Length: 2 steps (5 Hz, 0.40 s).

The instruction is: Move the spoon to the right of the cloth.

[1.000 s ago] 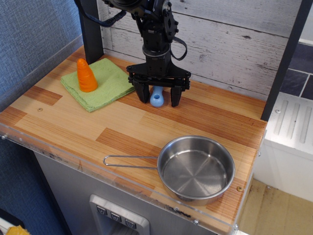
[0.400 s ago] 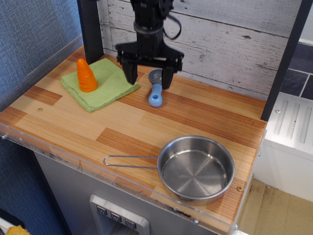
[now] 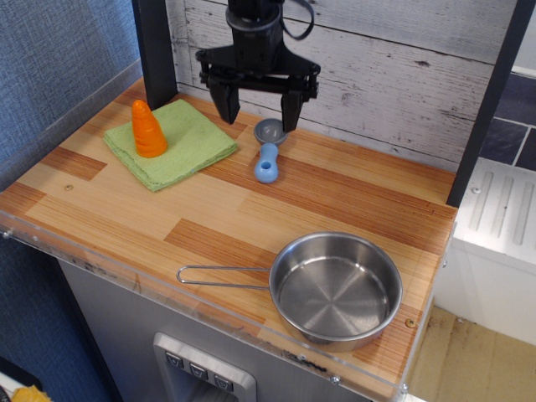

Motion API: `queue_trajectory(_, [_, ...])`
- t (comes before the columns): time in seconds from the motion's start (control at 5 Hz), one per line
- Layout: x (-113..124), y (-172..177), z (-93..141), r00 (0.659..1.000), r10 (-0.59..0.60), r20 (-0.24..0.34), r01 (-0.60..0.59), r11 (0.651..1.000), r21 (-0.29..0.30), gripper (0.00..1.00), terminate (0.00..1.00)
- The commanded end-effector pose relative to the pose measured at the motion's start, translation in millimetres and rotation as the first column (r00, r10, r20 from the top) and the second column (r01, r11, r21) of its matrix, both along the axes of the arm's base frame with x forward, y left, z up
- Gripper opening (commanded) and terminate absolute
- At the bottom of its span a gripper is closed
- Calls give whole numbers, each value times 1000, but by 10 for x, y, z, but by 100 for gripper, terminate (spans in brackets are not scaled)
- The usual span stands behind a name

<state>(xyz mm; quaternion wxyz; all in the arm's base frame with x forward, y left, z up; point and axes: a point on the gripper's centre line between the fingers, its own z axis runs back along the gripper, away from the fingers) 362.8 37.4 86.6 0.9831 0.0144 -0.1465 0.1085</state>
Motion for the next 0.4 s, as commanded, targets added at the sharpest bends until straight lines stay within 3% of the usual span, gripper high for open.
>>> queue_trajectory(0.0, [-46,-72,192,999,-7,52,7,1000,6,100,0])
queue_trajectory(0.2, [-46,-72,192,999,-7,52,7,1000,6,100,100])
